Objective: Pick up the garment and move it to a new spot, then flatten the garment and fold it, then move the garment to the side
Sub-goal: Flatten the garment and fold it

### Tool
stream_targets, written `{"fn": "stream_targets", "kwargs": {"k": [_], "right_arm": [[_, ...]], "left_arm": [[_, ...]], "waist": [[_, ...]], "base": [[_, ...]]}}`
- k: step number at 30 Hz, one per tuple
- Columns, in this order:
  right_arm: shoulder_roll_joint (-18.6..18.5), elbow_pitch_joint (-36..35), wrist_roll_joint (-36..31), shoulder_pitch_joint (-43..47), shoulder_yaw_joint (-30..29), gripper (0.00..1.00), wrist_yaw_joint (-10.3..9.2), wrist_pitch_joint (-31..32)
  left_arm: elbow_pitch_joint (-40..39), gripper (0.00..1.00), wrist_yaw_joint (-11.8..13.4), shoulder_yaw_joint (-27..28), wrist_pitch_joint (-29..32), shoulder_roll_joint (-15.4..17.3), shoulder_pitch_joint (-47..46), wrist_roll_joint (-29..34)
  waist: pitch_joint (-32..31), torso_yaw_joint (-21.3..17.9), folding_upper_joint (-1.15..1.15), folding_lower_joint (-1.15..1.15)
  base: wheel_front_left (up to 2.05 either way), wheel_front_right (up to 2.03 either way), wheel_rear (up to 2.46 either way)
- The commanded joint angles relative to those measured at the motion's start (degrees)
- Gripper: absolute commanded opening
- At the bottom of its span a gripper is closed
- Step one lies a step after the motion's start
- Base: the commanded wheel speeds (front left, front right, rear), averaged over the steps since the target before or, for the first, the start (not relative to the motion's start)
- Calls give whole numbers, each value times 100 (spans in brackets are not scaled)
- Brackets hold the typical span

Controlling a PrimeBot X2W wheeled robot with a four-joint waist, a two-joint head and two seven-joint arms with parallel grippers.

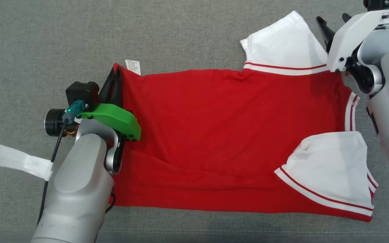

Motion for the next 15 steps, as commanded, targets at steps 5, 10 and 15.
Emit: {"fn": "stream_targets", "kwargs": {"k": [5,10,15], "right_arm": [[-4,707,-180,-494,-15,100,-3,-105],[40,1164,-78,-758,194,100,-3,-151],[36,1484,-16,-831,449,67,-3,-205]], "left_arm": [[-413,0,81,-20,-33,-133,38,88],[-644,0,111,-51,-35,-186,175,92],[-716,0,119,-62,-35,-205,258,84]], "waist": [[508,529,0,-1],[550,595,0,-1],[542,582,0,-1]], "base": [[0,0,0],[0,0,0],[0,0,0]]}}
